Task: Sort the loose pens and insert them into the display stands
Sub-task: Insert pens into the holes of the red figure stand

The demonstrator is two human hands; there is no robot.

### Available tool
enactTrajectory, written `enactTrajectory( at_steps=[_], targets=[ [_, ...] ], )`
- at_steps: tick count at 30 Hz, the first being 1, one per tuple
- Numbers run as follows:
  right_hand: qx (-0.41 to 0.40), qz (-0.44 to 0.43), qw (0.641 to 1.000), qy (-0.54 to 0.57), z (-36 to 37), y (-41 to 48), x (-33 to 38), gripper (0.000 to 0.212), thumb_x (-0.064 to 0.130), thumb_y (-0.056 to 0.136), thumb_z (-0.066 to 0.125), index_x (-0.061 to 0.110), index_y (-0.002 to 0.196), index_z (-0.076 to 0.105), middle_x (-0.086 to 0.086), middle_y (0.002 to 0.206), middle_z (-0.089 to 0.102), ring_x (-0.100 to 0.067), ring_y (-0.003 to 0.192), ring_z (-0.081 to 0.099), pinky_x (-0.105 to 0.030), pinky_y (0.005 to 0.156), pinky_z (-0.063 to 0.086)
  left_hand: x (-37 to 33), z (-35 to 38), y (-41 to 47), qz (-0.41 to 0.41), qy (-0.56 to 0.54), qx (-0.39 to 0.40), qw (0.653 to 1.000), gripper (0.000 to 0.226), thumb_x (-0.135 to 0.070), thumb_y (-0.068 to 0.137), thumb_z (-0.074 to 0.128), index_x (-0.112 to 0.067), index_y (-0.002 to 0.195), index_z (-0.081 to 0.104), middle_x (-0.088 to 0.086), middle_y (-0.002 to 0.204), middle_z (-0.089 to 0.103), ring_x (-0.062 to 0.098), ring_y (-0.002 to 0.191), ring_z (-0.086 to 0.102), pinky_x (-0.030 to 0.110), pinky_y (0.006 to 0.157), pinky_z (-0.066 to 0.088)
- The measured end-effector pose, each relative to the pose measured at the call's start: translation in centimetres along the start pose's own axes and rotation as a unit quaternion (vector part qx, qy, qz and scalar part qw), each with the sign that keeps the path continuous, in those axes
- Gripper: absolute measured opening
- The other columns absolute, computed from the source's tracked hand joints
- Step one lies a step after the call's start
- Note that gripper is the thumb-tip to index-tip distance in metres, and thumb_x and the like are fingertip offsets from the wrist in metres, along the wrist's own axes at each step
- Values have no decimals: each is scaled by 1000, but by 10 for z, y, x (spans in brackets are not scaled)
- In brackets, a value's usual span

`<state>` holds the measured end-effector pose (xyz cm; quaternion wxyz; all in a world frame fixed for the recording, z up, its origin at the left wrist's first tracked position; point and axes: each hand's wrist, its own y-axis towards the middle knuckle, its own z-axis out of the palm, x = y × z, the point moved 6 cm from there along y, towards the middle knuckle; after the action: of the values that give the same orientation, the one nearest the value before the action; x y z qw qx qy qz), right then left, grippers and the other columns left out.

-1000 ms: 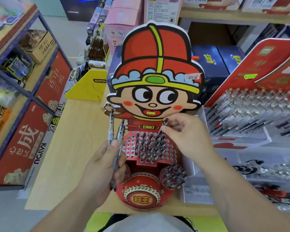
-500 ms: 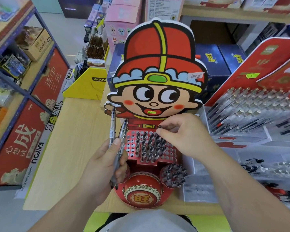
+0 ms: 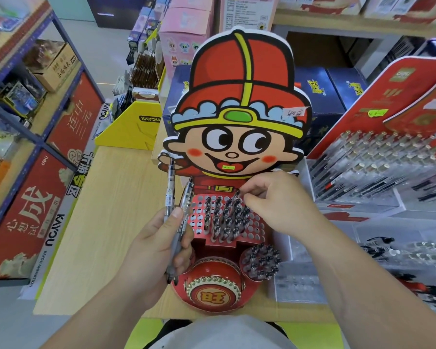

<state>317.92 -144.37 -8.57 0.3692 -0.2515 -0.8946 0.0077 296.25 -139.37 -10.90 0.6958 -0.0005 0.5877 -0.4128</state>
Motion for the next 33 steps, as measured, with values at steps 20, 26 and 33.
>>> enactTrajectory(
  at_steps=[20,26,33],
  targets=[
    [55,-126,982,-130,-4,15,26,16,27,88,74,29,104,76,17,93,64,-4,85,61,-28,78,52,5,-9,-8,6,-9,0,1000,28,-46,94,52,-37,72,66,7,70,46,14,45,30,30,47,20],
    [66,-149,967,-195,-10,12,25,13,25,91,71,30,102,76,20,88,61,-2,81,57,-22,70,44,4,-8,-8,6,-9,5,1000,28,-46,94,52,-37,72,66,7,69,46,13,44,31,29,46,20],
    [58,-146,974,-163,-8,9,19,17,23,91,72,32,104,77,23,81,60,1,78,55,-9,65,34,7,-4,-9,-2,-4,13,1000,29,-45,94,53,-30,71,60,7,70,46,14,44,32,32,48,17]
  ],
)
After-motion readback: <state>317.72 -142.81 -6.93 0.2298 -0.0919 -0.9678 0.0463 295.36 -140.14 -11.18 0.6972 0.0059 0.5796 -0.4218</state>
